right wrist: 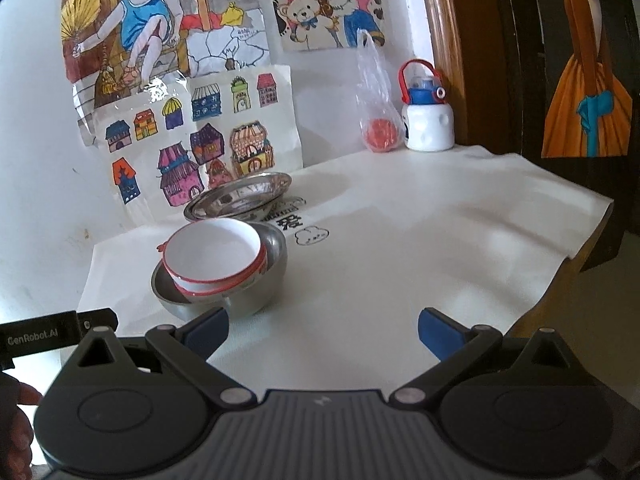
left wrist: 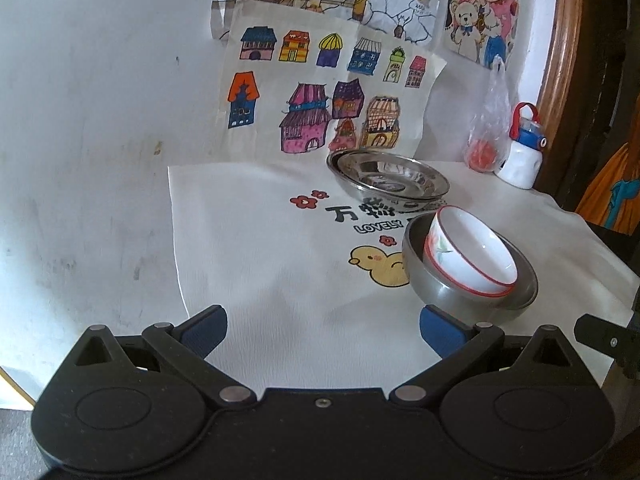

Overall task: Organize plates and bowls
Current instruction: 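Move both grippers back and toward the rim of the steel bowl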

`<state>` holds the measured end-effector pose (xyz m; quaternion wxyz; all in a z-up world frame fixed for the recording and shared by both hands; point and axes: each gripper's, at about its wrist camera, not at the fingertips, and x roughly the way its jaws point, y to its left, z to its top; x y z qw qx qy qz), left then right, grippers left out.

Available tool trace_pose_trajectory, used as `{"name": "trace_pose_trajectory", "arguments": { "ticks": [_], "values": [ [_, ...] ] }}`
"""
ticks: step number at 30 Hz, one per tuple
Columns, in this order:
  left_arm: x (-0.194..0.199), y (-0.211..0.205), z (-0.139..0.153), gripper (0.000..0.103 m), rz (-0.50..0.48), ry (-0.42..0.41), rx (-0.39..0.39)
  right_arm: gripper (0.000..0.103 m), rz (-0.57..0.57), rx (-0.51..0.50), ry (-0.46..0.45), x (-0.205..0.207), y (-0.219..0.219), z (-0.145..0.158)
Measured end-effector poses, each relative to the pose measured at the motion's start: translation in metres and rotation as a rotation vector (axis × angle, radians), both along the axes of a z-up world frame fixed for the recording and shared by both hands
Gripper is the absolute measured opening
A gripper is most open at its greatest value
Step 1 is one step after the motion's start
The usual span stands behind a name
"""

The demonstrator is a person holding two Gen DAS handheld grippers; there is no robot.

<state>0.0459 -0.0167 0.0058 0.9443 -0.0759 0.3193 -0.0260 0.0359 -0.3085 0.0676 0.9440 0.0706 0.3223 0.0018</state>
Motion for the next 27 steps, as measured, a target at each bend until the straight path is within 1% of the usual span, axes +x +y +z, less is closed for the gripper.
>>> {"name": "trace_pose_trajectory", "arguments": {
  "ticks": [11, 16, 23, 27],
  "values": [
    [0.010, 0.000, -0.005, 0.102, 0.017, 0.007, 0.007, 0.103, -0.014, 0.010, 0.009, 0.014, -0.003, -0.004],
    [0.020, -0.001, -0.004, 0.102, 0.022, 0.008, 0.022, 0.103, -0.024, 0.012, 0.003, 0.023, -0.007, -0.003],
    [0.030, -0.003, 0.000, 0.102, 0.022, -0.006, 0.064, 0.103, -0.038, 0.011, 0.012, 0.031, -0.013, -0.004],
    [0.034, -0.003, 0.002, 0.102, 0.013, -0.010, 0.064, 0.103, -0.042, 0.011, 0.010, 0.034, -0.014, -0.003]
  ]
}}
